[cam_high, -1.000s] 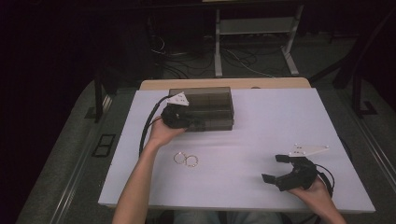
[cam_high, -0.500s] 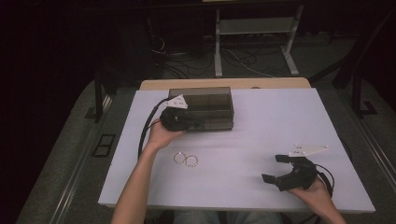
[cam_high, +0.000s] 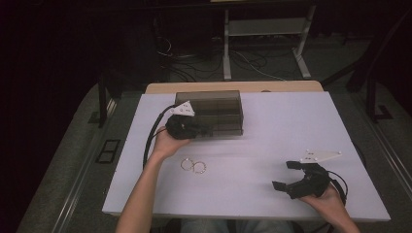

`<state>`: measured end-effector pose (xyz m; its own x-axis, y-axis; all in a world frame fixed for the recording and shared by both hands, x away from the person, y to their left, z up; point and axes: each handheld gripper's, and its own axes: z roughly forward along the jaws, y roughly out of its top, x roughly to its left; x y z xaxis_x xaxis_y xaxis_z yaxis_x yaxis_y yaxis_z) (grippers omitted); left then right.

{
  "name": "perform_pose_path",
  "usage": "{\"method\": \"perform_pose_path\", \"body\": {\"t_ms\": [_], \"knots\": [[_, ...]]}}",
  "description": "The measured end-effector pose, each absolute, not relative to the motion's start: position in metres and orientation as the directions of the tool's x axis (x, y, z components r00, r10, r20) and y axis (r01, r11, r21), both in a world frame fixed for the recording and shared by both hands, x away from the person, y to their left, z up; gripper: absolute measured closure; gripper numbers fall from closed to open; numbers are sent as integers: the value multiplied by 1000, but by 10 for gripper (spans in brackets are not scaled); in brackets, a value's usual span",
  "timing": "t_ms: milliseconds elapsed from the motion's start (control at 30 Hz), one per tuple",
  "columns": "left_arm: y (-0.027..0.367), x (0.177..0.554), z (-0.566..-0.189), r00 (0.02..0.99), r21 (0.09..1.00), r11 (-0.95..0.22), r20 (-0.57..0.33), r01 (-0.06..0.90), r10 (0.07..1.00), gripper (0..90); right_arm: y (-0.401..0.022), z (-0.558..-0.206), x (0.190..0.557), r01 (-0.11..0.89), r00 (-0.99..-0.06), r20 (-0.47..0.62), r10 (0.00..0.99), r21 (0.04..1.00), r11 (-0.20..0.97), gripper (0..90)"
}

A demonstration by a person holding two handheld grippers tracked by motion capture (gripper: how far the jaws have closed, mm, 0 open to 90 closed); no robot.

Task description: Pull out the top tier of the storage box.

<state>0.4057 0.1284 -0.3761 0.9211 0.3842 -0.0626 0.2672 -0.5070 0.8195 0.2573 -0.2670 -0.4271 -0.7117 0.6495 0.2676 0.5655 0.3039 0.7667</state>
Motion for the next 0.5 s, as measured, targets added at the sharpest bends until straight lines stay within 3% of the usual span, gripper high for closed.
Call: {"method": "perform_pose_path", "body": {"t_ms": [500], "knots": [[128, 396, -377, 923, 818, -511, -60, 264, 381, 799, -267, -428, 257, 564, -713, 265, 650, 766, 307, 0]]}}
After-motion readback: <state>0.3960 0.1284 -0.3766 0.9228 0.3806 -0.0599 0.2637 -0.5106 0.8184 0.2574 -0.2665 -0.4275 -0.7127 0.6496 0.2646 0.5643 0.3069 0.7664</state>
